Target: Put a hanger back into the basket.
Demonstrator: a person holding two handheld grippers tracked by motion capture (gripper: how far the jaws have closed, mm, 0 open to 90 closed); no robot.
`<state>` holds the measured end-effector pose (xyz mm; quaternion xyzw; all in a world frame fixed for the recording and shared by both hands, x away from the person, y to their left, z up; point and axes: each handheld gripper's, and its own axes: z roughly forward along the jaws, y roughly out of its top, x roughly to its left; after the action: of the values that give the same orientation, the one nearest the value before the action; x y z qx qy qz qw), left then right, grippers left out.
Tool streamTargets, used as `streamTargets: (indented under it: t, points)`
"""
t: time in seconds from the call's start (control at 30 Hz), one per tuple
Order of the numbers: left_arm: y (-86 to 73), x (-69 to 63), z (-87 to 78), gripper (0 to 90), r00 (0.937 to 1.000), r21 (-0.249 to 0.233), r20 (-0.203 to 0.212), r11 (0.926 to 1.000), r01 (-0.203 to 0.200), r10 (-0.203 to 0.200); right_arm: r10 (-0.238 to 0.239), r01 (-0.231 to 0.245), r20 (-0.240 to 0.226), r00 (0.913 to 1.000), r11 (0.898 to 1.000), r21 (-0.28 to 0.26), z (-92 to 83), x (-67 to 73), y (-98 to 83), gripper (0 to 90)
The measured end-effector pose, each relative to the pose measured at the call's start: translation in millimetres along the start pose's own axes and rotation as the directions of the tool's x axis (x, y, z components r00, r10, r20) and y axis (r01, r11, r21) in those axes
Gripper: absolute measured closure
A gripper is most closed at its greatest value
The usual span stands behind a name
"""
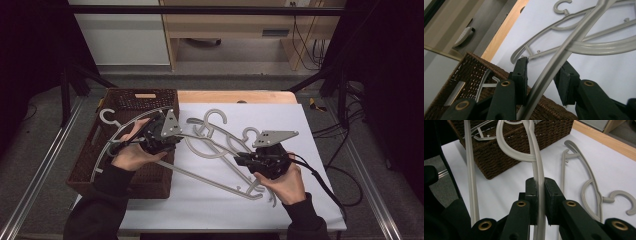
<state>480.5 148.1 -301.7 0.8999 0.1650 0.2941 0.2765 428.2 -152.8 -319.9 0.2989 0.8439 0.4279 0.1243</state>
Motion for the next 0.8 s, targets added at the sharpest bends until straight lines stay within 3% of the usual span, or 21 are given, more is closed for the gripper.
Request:
streamTargets:
  t: [0.37, 0.8]
  points:
    - [-3.4, -1.9, 0.2, 68.7, 0.9977, 0.056, 0.056, 0.9976, -0.041, 0.038, -0.02, 0.021, -0.022, 0.9995, 0.999, 0.028, 3.7, -3.2, -0.4, 82.0]
    - [-2.7, -4.7, -1.3, 72.9, 0.9905, 0.085, 0.116, 0.9928, -0.084, 0.074, -0.047, 0.047, 0.0, 0.9989, 0.998, 0.039, 3.5, -4.7, -0.7, 79.9]
